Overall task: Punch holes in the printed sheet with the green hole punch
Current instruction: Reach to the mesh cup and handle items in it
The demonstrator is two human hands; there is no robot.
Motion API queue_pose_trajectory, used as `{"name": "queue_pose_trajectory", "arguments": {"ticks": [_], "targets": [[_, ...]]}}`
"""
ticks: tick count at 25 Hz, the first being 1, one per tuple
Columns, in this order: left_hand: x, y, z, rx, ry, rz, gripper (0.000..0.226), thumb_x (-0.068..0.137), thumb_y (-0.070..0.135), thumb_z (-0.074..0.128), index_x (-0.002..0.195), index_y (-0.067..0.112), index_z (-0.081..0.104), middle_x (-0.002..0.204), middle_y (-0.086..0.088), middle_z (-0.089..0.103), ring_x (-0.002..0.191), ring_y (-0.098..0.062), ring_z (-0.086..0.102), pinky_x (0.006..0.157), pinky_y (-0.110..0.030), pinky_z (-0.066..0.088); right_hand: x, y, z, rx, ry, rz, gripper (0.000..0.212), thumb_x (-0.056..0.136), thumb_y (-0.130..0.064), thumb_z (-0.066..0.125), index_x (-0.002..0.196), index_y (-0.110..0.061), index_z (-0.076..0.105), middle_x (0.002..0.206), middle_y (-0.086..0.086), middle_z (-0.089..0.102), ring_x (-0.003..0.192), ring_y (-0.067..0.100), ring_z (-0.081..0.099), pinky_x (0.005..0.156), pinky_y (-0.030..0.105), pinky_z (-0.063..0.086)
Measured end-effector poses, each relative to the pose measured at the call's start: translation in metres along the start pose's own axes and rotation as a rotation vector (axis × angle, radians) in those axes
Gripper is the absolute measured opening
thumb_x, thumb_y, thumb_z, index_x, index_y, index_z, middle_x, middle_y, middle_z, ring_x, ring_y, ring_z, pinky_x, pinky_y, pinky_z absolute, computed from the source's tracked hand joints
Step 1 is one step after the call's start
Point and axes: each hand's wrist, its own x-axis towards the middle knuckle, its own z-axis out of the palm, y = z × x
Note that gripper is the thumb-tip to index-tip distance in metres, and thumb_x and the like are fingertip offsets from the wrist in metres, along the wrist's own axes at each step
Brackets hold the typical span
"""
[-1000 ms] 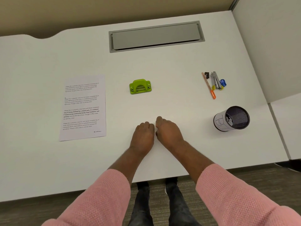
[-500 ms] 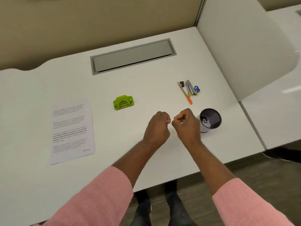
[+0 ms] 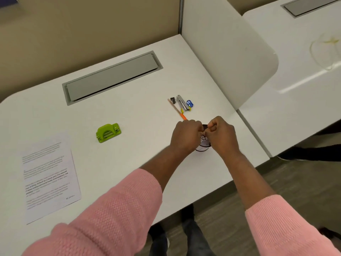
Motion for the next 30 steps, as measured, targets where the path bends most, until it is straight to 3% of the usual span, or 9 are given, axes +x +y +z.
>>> {"name": "queue_pose_trajectory", "arguments": {"ticks": [4,10,15,20,23,26,30], "targets": [[0.002,-0.009,0.008,0.048,0.069,0.014,0.015,0.087,0.027,0.061,0.094,0.030,0.073,0.088,0.005,0.068,0.093,-0.022,0.057,0.082,-0.039,0.036,0.003,0.008,-0.001,-0.070,-0.032,-0.052,0.016,0.085,-0.004,0.060,0.082,-0.019,0.064,0.075,-0.002,0.070,0.071,0.017,0.068,0.064,0.037,0.058],[-0.002,-0.005,0.014,-0.079,0.094,-0.014,0.034,0.082,0.025,0.061,0.115,0.030,0.067,0.101,0.010,0.072,0.111,-0.019,0.054,0.106,-0.045,0.025,0.002,0.010,-0.003,-0.102,-0.025,-0.096,0.016,0.083,0.000,0.062,0.084,-0.015,0.068,0.080,0.001,0.072,0.074,0.021,0.067,0.067,0.036,0.058],[-0.029,-0.011,0.014,-0.176,0.195,-0.072,0.031,0.086,0.034,0.064,0.116,0.029,0.066,0.103,0.014,0.070,0.109,-0.014,0.056,0.105,-0.040,0.027,-0.008,-0.003,0.003,-0.042,0.004,-0.134,0.009,0.085,-0.009,0.068,0.087,-0.017,0.071,0.083,-0.005,0.071,0.076,0.010,0.067,0.069,0.022,0.055],[-0.113,-0.063,0.029,-0.213,0.369,-0.354,0.022,0.088,0.043,0.065,0.109,0.034,0.066,0.090,0.016,0.066,0.093,-0.006,0.058,0.092,-0.030,0.034,-0.044,-0.038,0.055,0.077,-0.112,-0.244,0.013,0.085,-0.011,0.068,0.094,-0.019,0.073,0.088,-0.010,0.070,0.078,0.001,0.064,0.072,0.009,0.047],[-0.174,-0.117,0.033,-0.168,0.373,-0.611,0.017,0.087,0.039,0.068,0.104,0.035,0.067,0.087,0.015,0.066,0.090,-0.010,0.061,0.086,-0.031,0.036,-0.076,-0.051,0.110,0.010,-0.334,-0.273,0.012,0.088,-0.019,0.069,0.098,-0.020,0.075,0.095,-0.007,0.071,0.083,0.005,0.065,0.078,0.018,0.051],[-0.222,-0.163,0.033,-0.100,0.327,-0.812,0.022,0.087,0.037,0.070,0.108,0.033,0.070,0.097,0.011,0.069,0.095,-0.016,0.063,0.085,-0.034,0.039,-0.105,-0.053,0.162,-0.124,-0.522,-0.298,0.021,0.091,-0.026,0.066,0.109,-0.019,0.075,0.105,-0.003,0.070,0.097,0.015,0.067,0.088,0.029,0.052],[-0.238,-0.188,0.035,-0.091,0.276,-0.881,0.028,0.089,0.038,0.068,0.115,0.028,0.072,0.109,0.007,0.070,0.102,-0.019,0.062,0.092,-0.036,0.042,-0.128,-0.050,0.204,-0.215,-0.613,-0.267,0.030,0.092,-0.032,0.065,0.118,-0.019,0.069,0.109,-0.006,0.069,0.104,0.015,0.065,0.085,0.023,0.046]]}}
